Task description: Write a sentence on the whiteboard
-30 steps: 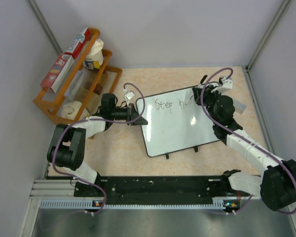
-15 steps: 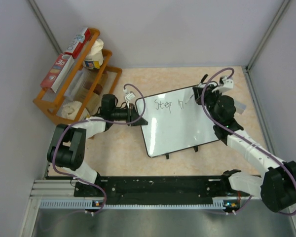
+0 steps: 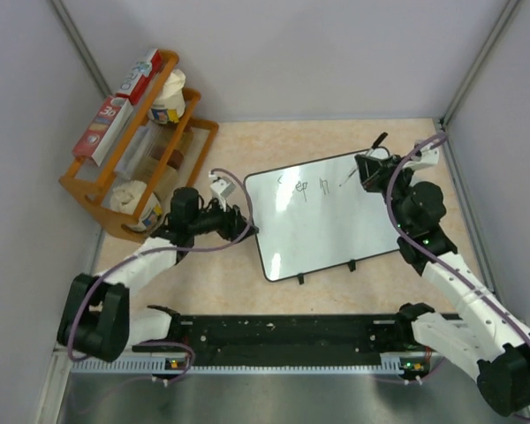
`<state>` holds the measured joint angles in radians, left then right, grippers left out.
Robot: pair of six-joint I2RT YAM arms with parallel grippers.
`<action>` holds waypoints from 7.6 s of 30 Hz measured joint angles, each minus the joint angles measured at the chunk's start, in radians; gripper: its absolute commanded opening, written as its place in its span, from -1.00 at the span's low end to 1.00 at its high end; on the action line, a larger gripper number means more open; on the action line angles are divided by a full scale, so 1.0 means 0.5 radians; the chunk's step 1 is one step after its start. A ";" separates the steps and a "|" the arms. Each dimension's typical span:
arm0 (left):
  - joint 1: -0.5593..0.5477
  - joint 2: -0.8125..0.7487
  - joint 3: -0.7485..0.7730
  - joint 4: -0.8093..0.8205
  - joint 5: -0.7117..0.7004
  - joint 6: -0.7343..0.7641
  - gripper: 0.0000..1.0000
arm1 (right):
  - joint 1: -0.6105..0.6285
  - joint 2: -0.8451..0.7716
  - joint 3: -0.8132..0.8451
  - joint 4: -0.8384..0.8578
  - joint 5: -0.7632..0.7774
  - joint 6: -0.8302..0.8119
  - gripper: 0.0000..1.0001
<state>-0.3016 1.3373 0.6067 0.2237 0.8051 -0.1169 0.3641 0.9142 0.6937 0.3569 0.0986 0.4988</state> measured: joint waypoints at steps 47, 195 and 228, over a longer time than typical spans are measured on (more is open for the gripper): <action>-1.112 0.439 1.221 -0.092 -0.481 -0.285 -1.00 | -0.015 -0.472 -0.012 -0.571 -0.755 0.323 0.97; 0.175 0.486 0.694 -0.449 0.663 -0.219 -1.00 | -0.036 0.111 0.143 -0.637 -0.290 -0.419 -1.00; 0.183 0.502 0.681 -0.447 0.671 -0.221 -1.00 | -0.035 0.123 0.104 -0.594 -0.334 -0.362 -1.00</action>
<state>-0.2100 1.5883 0.9474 0.0002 1.1408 -0.2276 0.3466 0.9756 0.7456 0.0601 -0.0685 0.3176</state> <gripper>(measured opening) 0.073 0.116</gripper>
